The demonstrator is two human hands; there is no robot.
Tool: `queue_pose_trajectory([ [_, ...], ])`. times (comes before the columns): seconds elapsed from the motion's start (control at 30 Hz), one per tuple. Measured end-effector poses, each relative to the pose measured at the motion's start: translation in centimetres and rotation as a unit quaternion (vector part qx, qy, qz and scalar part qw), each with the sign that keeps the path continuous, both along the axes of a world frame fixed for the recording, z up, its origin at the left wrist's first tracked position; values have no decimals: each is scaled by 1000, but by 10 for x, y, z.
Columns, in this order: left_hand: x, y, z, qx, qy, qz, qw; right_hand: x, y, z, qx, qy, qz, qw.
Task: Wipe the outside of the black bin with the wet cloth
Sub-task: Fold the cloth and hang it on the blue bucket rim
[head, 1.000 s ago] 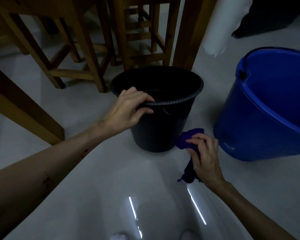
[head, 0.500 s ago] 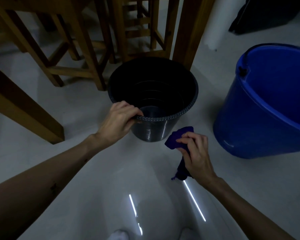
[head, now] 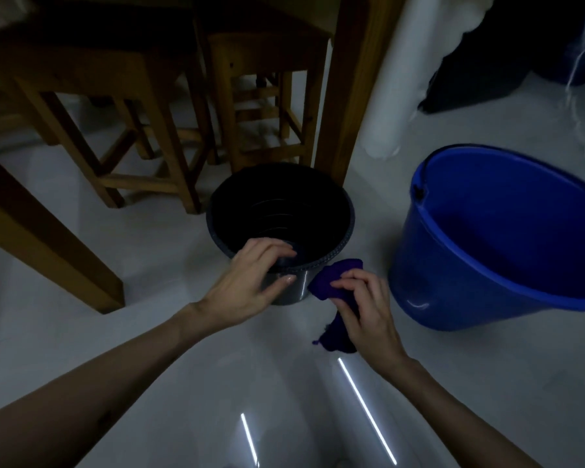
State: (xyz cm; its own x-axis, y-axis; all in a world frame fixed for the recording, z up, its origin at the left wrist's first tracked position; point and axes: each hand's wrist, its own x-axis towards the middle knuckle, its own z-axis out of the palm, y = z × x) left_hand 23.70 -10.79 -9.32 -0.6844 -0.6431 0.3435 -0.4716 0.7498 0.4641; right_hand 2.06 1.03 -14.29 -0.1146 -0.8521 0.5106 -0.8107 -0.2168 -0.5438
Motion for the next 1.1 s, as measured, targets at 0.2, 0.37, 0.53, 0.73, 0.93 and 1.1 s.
queue_pose_trajectory([
  [0.2, -31, 26, 68, 135, -9, -8, 991, -1, 15, 76, -1, -4, 8, 1000],
  [0.37, -39, 46, 138, 135, 37, -52, 989, -5, 34, 146, 1, 3, 17, 1000],
  [0.53, -45, 62, 205, 124, 51, -85, 987, -11, 57, 212, 22, -52, 32, 998],
  [0.73, -51, 79, 264, 107, 43, -131, 985, -16, 87, 274, 17, -90, 17, 996],
  [0.93, -66, 80, 257, 87, -17, -128, 988, -41, 108, 285, 91, -66, -22, 993],
  [1.1, -95, 79, 224, 141, 5, -120, 983, -69, 112, 267, 137, -83, -7, 987],
])
